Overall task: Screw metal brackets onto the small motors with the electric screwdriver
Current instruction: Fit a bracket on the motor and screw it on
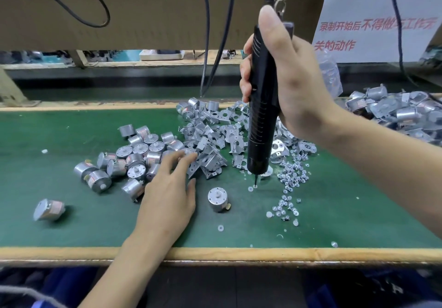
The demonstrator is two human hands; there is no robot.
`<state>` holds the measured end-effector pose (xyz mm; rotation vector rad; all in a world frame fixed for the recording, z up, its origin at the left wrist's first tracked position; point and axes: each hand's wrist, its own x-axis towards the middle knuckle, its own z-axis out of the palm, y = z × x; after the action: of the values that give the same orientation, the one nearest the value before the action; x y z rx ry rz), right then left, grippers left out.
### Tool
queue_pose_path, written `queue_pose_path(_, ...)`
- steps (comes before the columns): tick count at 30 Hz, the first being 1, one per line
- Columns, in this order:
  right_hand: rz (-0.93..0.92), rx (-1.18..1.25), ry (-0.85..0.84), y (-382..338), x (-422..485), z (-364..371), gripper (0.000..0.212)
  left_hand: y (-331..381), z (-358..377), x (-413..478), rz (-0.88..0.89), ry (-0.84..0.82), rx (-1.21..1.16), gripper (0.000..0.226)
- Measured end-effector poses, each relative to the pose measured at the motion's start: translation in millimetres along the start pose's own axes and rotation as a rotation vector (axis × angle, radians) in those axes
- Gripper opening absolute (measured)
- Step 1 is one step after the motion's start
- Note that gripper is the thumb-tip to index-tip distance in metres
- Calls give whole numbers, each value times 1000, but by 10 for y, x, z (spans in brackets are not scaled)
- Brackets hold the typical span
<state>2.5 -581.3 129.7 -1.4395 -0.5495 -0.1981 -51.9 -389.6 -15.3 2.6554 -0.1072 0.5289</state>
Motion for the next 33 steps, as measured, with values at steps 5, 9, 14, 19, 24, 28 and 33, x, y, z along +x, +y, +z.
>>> queue_pose_path(5,-71,23,0,-66,18,87,30,-11,-14,30,-52,-28,49,46)
queue_pose_path(9,-117,17,-14,-43,2,164,27,4,-29,-18,-54,-41,88,46)
queue_pose_path(14,-105,38,0,52,-45,246,29,-17,-51,-28,-69,-82,134,45)
queue_pose_path(19,-81,83,30,130,-69,259,58,-61,-185,-68,-42,-211,82,52)
queue_pose_path(24,-26,124,18,214,-97,270,67,-180,-339,-13,197,-374,-40,50)
queue_pose_path(28,36,151,-21,301,-156,275,59,-260,-319,28,264,-412,-63,43)
queue_pose_path(33,97,173,-57,421,-226,306,58,-290,-240,12,216,-356,-49,43)
